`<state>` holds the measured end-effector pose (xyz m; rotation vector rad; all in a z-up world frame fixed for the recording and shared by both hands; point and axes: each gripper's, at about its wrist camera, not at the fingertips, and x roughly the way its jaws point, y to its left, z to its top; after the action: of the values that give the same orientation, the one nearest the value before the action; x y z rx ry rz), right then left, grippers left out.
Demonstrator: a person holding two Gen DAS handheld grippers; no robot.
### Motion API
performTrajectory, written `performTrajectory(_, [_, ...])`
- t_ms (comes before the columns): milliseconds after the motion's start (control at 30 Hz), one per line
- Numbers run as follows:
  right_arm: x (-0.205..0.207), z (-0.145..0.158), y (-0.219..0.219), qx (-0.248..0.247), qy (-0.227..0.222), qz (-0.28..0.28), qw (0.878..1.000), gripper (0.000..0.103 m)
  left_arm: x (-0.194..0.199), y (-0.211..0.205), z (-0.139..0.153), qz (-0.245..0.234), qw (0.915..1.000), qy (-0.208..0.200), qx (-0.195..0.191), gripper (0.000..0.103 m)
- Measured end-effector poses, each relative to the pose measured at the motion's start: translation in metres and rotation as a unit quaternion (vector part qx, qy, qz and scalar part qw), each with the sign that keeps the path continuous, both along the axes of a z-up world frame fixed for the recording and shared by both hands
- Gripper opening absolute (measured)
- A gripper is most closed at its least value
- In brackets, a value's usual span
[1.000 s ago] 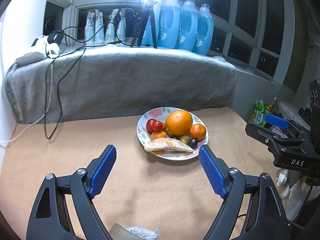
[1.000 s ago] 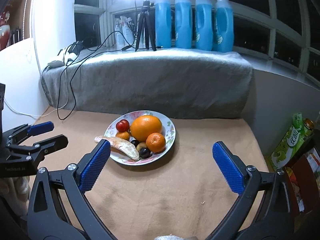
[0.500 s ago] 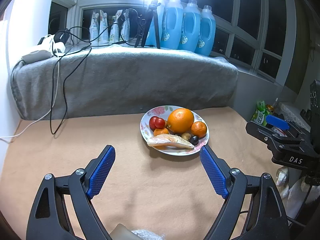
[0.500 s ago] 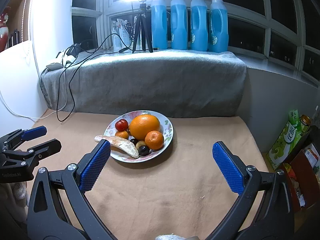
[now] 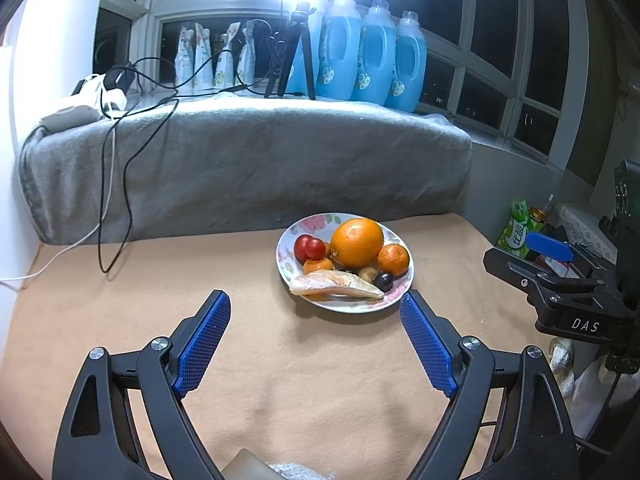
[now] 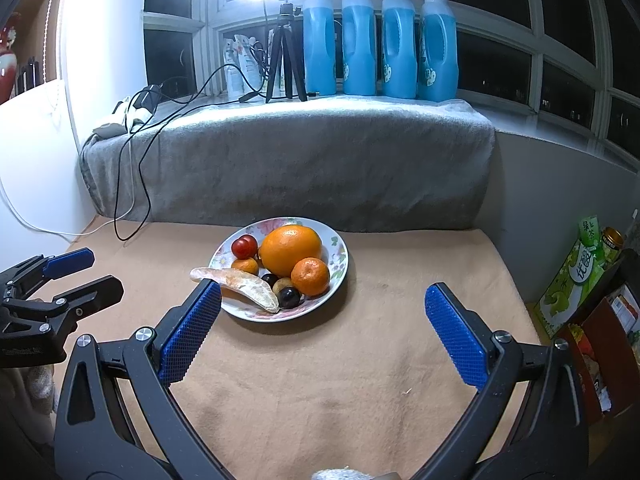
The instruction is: Organize fruits
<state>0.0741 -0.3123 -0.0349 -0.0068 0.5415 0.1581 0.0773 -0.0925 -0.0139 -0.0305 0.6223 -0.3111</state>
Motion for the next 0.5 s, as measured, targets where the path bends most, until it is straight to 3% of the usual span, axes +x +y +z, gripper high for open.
performTrajectory(500, [-0.0014, -0.0007, 0.0019, -0.002, 0.001, 0.003, 1.0, 0.103, -0.0012, -0.0017, 0.0021, -0.003, 1.0, -0.002, 0.0, 0.087])
